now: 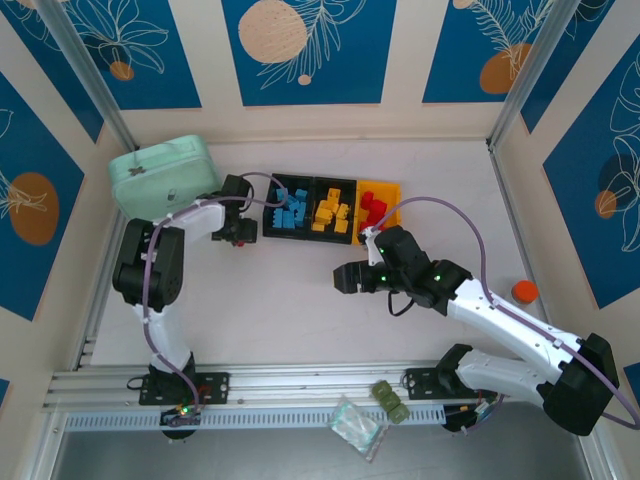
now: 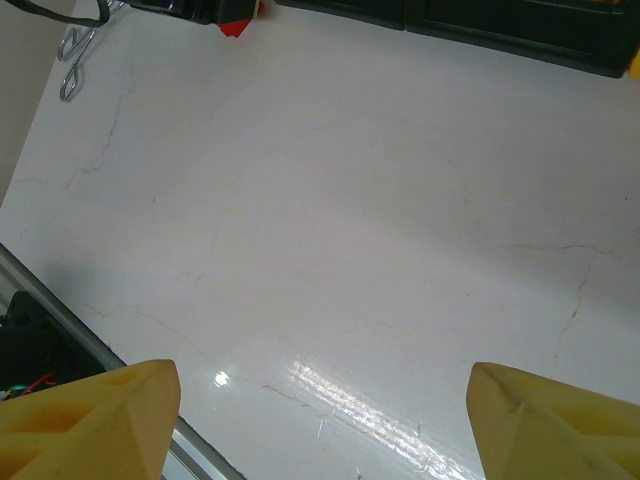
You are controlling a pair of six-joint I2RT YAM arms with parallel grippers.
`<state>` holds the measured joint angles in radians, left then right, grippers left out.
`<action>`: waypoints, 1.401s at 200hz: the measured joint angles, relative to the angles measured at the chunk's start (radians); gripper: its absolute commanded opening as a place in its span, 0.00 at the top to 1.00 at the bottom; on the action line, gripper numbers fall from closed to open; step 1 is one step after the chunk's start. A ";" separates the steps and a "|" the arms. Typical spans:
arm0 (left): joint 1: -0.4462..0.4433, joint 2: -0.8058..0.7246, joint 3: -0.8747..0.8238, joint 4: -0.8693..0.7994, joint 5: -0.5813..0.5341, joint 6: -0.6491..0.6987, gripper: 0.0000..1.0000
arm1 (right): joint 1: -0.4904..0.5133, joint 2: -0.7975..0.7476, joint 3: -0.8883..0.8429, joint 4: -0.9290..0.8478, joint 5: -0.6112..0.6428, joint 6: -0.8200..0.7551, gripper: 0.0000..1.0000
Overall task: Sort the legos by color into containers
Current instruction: Pick up the lego from the middle-left of the table.
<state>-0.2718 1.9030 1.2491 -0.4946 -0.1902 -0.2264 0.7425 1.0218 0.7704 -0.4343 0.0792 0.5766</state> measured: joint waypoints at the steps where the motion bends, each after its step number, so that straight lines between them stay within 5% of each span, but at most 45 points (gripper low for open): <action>1: 0.000 0.002 0.002 0.000 -0.001 0.001 0.35 | 0.000 0.000 0.000 0.000 0.000 0.000 0.24; 32: 0.008 0.019 0.017 -0.013 -0.002 -0.002 0.41 | -0.001 -0.002 0.000 -0.001 0.000 0.000 0.24; 87: 0.010 0.017 0.014 -0.019 0.032 -0.016 0.76 | -0.003 -0.012 0.000 -0.001 0.002 0.004 0.24; 217: -0.015 -0.201 -0.159 -0.035 0.177 -0.128 0.81 | -0.004 -0.017 -0.033 0.017 0.000 0.007 0.24; 280: -0.254 -0.242 -0.102 -0.064 0.193 -0.225 0.82 | -0.073 -0.061 -0.048 -0.007 0.001 0.023 0.25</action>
<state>-0.5262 1.6608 1.1469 -0.5587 0.0029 -0.4511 0.6697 0.9607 0.7227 -0.4412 0.0803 0.5995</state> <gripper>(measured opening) 0.250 0.754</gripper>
